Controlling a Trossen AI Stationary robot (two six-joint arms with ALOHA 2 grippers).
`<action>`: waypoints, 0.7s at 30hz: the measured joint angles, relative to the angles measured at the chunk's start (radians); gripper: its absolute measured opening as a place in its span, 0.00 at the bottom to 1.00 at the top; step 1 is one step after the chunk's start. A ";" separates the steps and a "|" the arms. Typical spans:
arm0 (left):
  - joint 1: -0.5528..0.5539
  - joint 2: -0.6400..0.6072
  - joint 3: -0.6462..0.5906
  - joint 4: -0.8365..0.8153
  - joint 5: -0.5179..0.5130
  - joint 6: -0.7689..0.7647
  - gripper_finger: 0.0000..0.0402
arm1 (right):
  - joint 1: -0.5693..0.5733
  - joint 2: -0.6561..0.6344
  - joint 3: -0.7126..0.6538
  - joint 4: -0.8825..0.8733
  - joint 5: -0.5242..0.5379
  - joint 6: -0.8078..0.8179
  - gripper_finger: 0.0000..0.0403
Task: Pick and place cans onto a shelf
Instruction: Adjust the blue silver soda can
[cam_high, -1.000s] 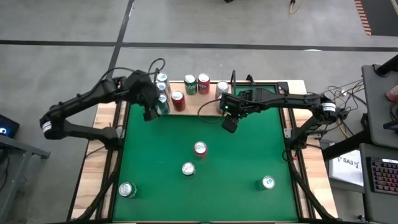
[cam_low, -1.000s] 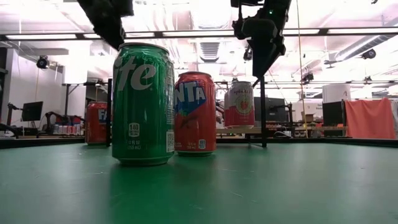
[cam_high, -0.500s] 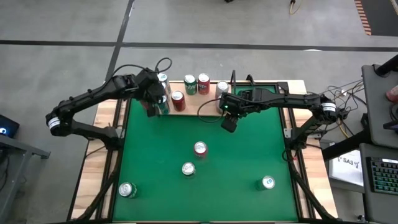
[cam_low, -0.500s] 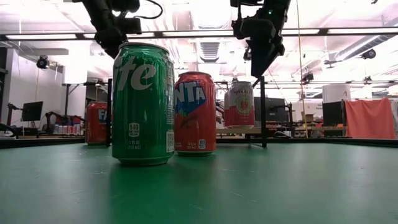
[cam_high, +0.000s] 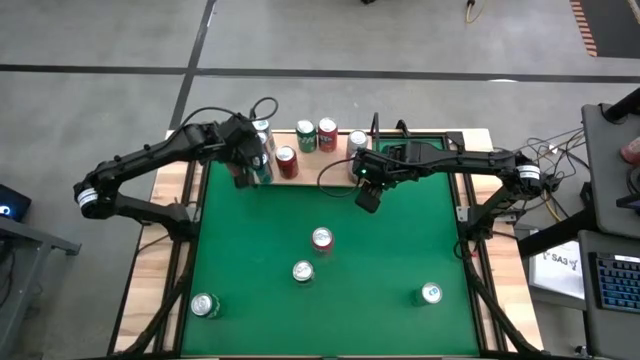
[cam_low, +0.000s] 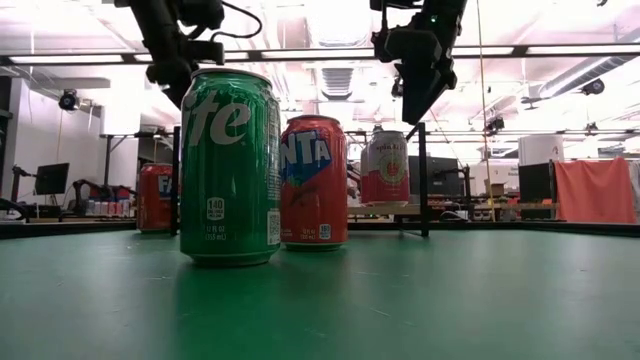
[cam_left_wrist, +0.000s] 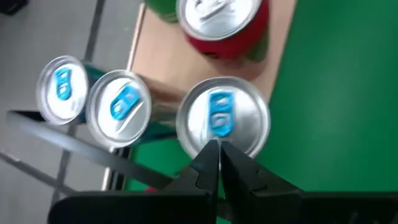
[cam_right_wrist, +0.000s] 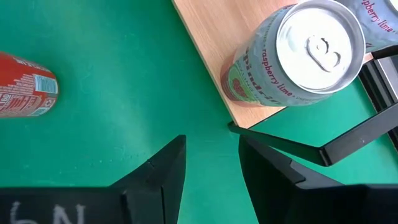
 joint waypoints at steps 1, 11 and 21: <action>0.000 0.000 0.000 0.000 -0.009 0.000 0.00 | 0.000 0.000 0.000 0.000 0.000 0.000 0.34; 0.000 0.015 0.000 -0.006 -0.021 -0.002 0.00 | 0.000 0.000 0.000 0.000 0.000 0.000 0.34; 0.000 0.036 0.003 -0.007 -0.105 0.007 0.00 | 0.000 0.000 0.000 0.000 0.000 0.000 0.35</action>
